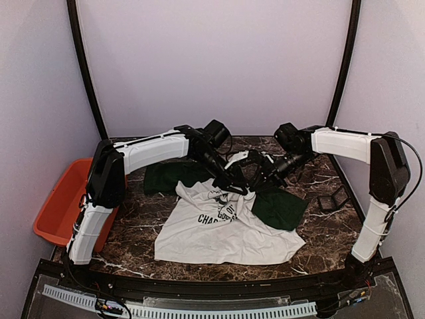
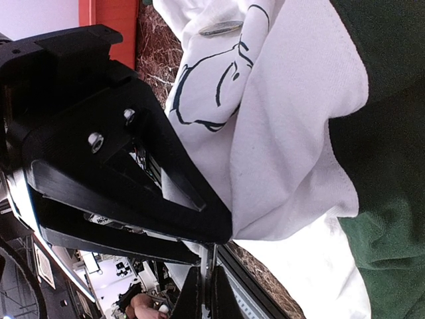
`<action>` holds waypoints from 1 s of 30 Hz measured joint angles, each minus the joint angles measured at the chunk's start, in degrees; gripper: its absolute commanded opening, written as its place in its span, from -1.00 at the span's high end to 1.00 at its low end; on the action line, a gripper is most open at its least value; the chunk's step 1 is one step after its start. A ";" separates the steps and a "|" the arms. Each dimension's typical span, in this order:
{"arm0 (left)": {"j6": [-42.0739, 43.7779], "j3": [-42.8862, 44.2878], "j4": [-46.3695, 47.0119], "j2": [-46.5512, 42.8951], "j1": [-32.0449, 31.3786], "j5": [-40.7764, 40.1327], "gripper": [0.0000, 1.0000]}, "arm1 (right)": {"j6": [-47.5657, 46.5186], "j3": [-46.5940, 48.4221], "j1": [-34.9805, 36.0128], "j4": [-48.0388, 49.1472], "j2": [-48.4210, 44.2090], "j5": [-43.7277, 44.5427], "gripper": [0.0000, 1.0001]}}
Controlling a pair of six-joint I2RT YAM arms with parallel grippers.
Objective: Pin the brooch onto the clothing
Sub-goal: Pin the brooch to the flattened clothing.
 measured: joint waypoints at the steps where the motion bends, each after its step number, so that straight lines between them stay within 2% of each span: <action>1: 0.07 0.02 -0.02 0.00 -0.02 -0.13 0.54 | 0.00 0.00 0.00 0.02 -0.02 0.02 1.00; 14: 1.62 0.57 -1.07 0.00 -0.31 -1.88 0.53 | -0.04 0.00 0.00 0.13 -0.02 0.15 1.00; 26: 1.92 0.59 -1.77 0.00 -0.31 -1.99 0.42 | -0.52 -0.26 0.00 0.59 -0.02 0.31 1.00; 30: 1.79 0.59 -1.84 0.00 -0.28 -1.97 0.33 | -0.52 -0.35 0.00 1.01 -0.02 0.28 1.00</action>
